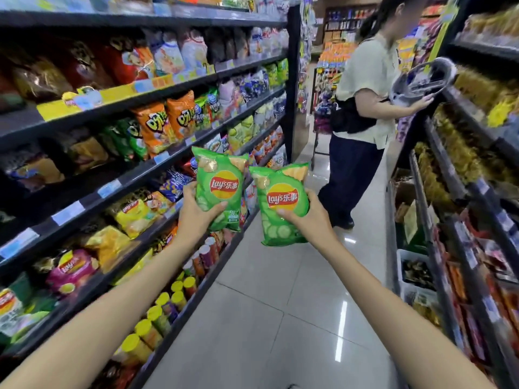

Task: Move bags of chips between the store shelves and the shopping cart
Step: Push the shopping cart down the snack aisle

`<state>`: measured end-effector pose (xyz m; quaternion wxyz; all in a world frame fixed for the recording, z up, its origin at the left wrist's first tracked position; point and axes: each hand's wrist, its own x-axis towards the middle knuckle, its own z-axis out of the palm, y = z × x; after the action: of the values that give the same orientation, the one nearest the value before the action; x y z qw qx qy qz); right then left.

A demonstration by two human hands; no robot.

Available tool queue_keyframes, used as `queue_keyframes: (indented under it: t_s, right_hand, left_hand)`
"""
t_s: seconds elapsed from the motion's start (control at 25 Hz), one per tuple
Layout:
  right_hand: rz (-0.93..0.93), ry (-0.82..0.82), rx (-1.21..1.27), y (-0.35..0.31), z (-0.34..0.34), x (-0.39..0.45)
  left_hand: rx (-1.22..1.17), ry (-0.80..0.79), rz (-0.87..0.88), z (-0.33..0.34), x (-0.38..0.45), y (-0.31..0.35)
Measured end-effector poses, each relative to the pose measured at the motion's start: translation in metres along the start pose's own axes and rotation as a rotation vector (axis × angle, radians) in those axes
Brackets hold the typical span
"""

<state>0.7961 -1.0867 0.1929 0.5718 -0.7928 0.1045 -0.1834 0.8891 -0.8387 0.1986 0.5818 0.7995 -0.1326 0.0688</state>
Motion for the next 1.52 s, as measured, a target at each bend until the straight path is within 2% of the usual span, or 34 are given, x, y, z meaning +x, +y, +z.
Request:
queue_keyframes:
  t_s: [0.2,0.36,0.64,0.96,1.2,1.32,1.52]
  right_hand:
    - [-0.101,-0.097,0.025,-0.019,0.001,0.173]
    - [-0.175,-0.156,0.081,-0.041,0.019,0.274]
    - [-0.353,-0.315,0.243,-0.126,0.089,0.397]
    - [-0.687,-0.485,0.379,-0.262,0.184,0.479]
    - [-0.670,-0.597,0.601,-0.347,0.257,0.518]
    - [-0.732,-0.617,0.674,-0.401,0.284,0.526]
    - [-0.869,-0.688,0.703,-0.483,0.355,0.535]
  left_hand:
    - [0.113,0.140,0.054,0.019,0.135,0.022]
    - [0.141,0.260,0.109,0.012,0.201,0.045]
    - [0.249,0.456,0.271,-0.065,0.297,0.104]
    - [0.307,0.724,0.375,-0.177,0.368,0.158]
    - [0.550,0.885,0.435,-0.245,0.394,0.203]
    - [0.651,0.961,0.437,-0.283,0.390,0.230]
    - [0.681,1.066,0.399,-0.355,0.397,0.248]
